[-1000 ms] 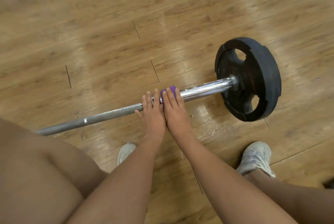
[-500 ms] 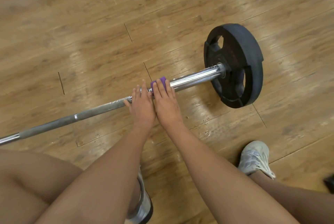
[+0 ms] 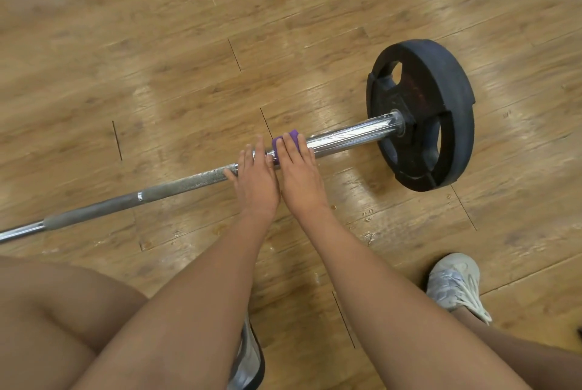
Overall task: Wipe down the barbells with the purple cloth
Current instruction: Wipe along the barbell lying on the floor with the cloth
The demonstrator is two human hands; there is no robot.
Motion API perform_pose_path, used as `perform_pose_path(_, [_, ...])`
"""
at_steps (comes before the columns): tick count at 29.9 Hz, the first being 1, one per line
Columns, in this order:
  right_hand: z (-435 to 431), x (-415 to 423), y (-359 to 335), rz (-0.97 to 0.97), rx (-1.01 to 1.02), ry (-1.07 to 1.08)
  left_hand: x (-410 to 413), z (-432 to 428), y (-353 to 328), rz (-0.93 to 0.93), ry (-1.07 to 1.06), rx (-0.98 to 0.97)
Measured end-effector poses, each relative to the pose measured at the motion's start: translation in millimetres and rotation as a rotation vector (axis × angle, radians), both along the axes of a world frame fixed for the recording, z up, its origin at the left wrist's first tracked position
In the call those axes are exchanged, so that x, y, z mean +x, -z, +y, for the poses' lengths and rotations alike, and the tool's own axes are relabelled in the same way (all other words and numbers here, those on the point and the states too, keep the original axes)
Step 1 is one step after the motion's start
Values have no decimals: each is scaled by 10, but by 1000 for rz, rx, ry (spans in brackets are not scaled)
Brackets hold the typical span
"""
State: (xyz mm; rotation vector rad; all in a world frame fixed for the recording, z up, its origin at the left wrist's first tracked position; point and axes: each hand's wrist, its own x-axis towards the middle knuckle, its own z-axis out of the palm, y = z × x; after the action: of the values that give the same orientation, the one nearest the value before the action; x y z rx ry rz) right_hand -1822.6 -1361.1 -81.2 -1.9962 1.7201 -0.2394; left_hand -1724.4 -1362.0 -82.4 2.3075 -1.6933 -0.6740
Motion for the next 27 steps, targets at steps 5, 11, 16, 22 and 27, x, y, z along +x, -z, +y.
perform_pose_path(5, [290, -157, 69, -30, -95, -35, 35, 3, -13, 38, 27, 4])
perform_pose_path(11, [200, -156, 50, 8, -67, -59, 73, -102, -17, 36, 36, 31])
perform_pose_path(16, [135, -116, 43, 28, -68, -49, 118, -268, 8, 63, 27, 48])
perform_pose_path(22, [86, -93, 99, -6, -88, -37, 139, -427, 33, 70, 3, 25])
perform_pose_path(27, [-219, 20, 52, -12, -64, -26, 127, -502, 64, 69, -25, 0])
